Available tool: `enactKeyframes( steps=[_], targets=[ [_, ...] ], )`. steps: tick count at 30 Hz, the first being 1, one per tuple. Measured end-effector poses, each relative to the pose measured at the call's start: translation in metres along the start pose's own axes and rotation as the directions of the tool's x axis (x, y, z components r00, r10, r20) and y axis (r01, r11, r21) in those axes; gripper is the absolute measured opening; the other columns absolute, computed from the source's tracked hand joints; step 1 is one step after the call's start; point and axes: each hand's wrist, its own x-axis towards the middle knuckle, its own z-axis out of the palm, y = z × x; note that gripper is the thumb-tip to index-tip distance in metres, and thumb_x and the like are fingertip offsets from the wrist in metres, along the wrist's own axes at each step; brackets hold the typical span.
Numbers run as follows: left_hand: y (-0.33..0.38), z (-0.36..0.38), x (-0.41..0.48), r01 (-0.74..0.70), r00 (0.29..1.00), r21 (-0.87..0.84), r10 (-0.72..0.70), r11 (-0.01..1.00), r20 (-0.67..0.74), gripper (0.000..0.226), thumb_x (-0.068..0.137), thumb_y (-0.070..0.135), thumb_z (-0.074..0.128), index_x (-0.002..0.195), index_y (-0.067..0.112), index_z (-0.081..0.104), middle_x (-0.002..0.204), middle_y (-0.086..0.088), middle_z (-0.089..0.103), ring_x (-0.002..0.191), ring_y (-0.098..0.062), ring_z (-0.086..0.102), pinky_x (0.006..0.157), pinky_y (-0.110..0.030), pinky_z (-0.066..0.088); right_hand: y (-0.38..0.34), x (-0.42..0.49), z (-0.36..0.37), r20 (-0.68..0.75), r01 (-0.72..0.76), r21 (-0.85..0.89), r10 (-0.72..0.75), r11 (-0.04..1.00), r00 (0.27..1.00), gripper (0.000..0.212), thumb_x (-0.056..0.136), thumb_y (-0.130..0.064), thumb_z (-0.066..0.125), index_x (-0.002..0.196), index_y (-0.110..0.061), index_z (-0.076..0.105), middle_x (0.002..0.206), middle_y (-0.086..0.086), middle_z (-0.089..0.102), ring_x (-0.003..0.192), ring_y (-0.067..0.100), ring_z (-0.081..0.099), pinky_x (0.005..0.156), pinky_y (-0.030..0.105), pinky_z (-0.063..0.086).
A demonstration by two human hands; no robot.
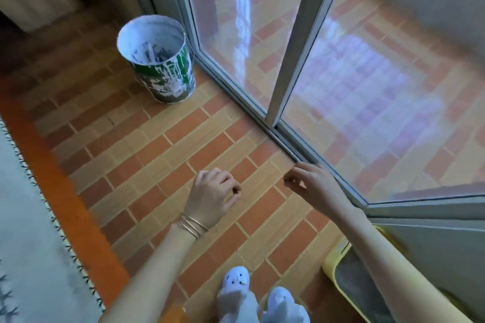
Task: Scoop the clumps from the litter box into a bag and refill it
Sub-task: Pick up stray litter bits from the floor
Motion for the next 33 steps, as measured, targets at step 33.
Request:
enactKeyframes(
  steps=[33],
  targets=[
    [-0.105,-0.348,0.112,0.394,0.889,-0.022,-0.387,0.919,-0.244,0.015,0.067,0.023,0.083,0.075,0.023,0.070,0.077,0.008,0.063,0.076,-0.018,0.057,0.067,-0.033,0.038,-0.229,0.304,-0.233,0.107,0.336,-0.050,-0.329,0.941,0.938,0.010,0.080,-0.029,0.069,0.084,-0.019,0.068,0.082,-0.004,0.066,0.072,0.018,0.063,0.071,0.030,0.043]
  ],
)
